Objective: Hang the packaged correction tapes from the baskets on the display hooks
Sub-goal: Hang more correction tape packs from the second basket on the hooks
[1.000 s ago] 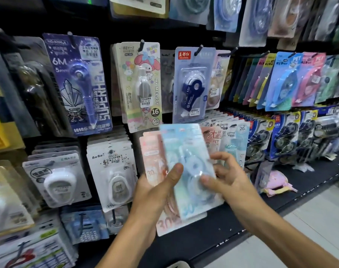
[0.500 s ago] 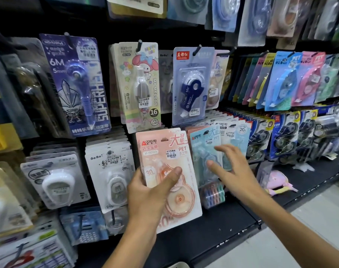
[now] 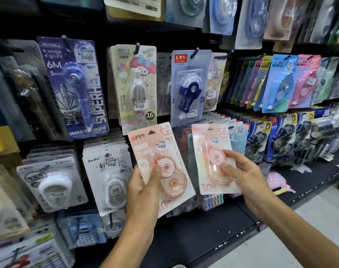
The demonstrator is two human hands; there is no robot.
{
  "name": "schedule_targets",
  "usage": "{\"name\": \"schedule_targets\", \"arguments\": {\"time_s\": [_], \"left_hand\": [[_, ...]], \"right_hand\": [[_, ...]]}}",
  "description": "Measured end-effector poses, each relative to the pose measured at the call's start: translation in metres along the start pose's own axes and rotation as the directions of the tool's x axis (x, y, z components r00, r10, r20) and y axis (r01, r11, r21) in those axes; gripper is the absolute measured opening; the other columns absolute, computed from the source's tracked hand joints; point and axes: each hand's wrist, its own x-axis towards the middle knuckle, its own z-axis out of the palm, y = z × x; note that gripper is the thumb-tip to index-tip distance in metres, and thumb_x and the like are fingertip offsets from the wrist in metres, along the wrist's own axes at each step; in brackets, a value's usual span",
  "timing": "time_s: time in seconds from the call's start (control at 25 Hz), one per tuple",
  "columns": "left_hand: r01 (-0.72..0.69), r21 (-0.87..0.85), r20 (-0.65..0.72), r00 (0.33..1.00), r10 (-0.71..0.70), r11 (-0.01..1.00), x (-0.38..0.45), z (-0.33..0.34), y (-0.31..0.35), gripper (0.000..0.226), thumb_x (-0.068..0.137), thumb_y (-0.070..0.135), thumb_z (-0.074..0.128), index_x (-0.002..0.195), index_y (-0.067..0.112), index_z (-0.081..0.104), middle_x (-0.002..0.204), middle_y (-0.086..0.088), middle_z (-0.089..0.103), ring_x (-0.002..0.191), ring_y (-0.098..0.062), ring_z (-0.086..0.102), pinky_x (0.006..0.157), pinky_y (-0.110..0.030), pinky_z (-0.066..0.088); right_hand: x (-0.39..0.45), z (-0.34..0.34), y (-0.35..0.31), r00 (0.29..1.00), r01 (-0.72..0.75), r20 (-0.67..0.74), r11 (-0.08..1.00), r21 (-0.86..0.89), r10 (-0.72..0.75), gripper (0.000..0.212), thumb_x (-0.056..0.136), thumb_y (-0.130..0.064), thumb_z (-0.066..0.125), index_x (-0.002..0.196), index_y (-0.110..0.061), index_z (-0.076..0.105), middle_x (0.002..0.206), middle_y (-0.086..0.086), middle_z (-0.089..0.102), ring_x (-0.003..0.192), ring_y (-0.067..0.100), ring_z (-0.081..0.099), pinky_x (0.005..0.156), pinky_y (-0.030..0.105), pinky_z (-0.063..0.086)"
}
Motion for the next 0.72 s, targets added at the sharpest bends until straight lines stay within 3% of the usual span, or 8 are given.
{"name": "schedule_targets", "arguments": {"time_s": [0.24, 0.36, 0.44, 0.56, 0.64, 0.72], "left_hand": [[-0.005, -0.025, -0.019, 1.000, 0.004, 1.000, -0.004, -0.005, 0.000, 0.023, 0.099, 0.019, 0.062, 0.116, 0.032, 0.071, 0.113, 0.013, 0.078, 0.107, -0.008, 0.073, 0.095, -0.038, 0.054], [-0.042, -0.011, 0.033, 0.999, 0.042, 0.999, -0.008, 0.002, 0.001, 0.023, 0.099, 0.020, 0.061, 0.116, 0.033, 0.070, 0.113, 0.016, 0.077, 0.105, 0.000, 0.072, 0.086, -0.025, 0.054], [-0.054, 0.001, 0.054, 0.997, 0.054, 0.999, -0.010, 0.008, 0.000, 0.022, 0.099, 0.018, 0.060, 0.116, 0.030, 0.070, 0.109, 0.016, 0.078, 0.100, 0.001, 0.073, 0.075, -0.016, 0.056], [-0.049, 0.040, 0.080, 0.996, 0.046, 0.998, -0.011, 0.014, -0.003, 0.022, 0.100, 0.012, 0.060, 0.112, 0.027, 0.070, 0.102, 0.014, 0.080, 0.092, 0.000, 0.075, 0.066, -0.011, 0.055], [-0.062, 0.073, 0.112, 0.992, 0.053, 0.995, -0.008, 0.013, -0.004, 0.021, 0.100, 0.012, 0.061, 0.109, 0.028, 0.071, 0.100, 0.014, 0.080, 0.090, -0.001, 0.075, 0.066, -0.011, 0.055], [-0.090, 0.089, 0.179, 0.981, 0.073, 0.992, -0.003, 0.014, -0.006, 0.021, 0.099, 0.012, 0.061, 0.110, 0.027, 0.071, 0.101, 0.012, 0.080, 0.093, -0.003, 0.075, 0.069, -0.013, 0.056]], "right_hand": [[0.011, -0.017, -0.001, 1.000, 0.017, 0.020, 0.970, -0.243, -0.012, 0.036, 0.089, -0.010, 0.070, 0.106, -0.042, 0.077, 0.114, -0.011, 0.075, 0.096, 0.007, 0.072, 0.077, 0.025, 0.055], [0.020, -0.004, 0.000, 0.991, -0.007, 0.120, 0.940, -0.342, 0.052, 0.039, 0.094, -0.022, 0.069, 0.120, -0.051, 0.067, 0.134, -0.014, 0.064, 0.109, 0.009, 0.067, 0.102, 0.042, 0.051], [0.027, 0.009, -0.003, 0.973, 0.004, 0.205, 0.885, -0.466, 0.104, 0.045, 0.098, -0.027, 0.065, 0.135, -0.049, 0.056, 0.146, -0.013, 0.051, 0.112, -0.001, 0.060, 0.107, 0.034, 0.043], [0.022, 0.023, -0.009, 0.987, 0.161, 0.125, 0.755, -0.636, -0.105, 0.039, 0.099, -0.031, 0.062, 0.135, -0.041, 0.054, 0.147, -0.009, 0.046, 0.129, 0.007, 0.049, 0.106, 0.026, 0.040], [0.002, 0.028, -0.013, 0.962, 0.270, 0.086, 0.855, -0.443, -0.259, 0.018, 0.096, -0.041, 0.062, 0.114, -0.042, 0.059, 0.129, -0.017, 0.060, 0.121, 0.002, 0.056, 0.093, 0.017, 0.047], [-0.017, 0.033, -0.014, 0.948, 0.295, 0.179, 0.937, -0.185, -0.263, 0.029, 0.086, -0.047, 0.071, 0.109, -0.037, 0.058, 0.116, -0.017, 0.068, 0.108, 0.002, 0.065, 0.080, 0.021, 0.055]]}}
